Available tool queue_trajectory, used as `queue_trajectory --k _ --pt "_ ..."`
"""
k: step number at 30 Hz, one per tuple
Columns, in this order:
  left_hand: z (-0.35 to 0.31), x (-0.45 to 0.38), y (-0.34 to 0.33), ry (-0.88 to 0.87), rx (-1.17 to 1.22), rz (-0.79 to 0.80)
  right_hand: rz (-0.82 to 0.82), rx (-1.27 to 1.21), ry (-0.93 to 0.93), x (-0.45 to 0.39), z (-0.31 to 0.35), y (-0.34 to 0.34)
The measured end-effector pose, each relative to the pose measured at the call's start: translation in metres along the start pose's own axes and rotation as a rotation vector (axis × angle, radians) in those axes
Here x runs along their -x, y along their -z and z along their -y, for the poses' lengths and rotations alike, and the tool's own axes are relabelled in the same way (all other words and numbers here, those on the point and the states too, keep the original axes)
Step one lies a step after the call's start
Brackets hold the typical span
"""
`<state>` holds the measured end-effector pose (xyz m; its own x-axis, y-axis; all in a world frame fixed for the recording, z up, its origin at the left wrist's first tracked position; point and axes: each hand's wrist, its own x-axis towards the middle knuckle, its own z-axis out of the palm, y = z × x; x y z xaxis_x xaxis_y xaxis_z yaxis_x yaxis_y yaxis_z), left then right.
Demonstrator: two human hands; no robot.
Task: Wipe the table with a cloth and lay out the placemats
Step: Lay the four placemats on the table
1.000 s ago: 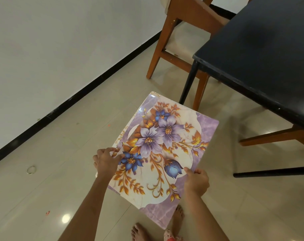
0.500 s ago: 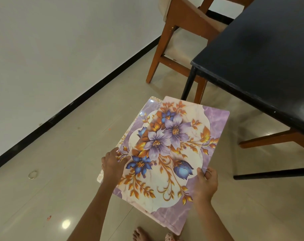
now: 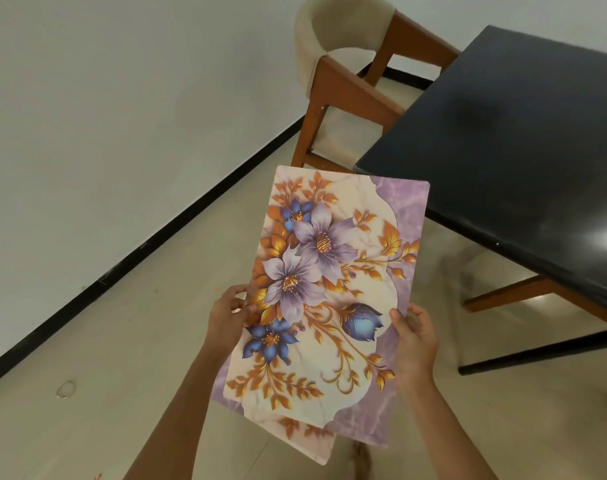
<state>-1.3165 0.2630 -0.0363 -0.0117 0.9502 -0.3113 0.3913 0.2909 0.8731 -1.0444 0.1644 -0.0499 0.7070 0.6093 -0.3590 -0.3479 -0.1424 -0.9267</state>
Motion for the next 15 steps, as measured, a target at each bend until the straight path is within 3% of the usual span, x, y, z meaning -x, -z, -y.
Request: queue_trajectory --k 8,15 --pt "-0.069 0.008 -0.019 -0.096 0.115 -0.152 0.047 -0.04 -0.056 -0.013 0.071 -0.001" --pt "-0.13 0.003 -0.07 -0.129 0.164 -0.165 0.114 0.034 -0.113 -0.057 0.128 0.033"
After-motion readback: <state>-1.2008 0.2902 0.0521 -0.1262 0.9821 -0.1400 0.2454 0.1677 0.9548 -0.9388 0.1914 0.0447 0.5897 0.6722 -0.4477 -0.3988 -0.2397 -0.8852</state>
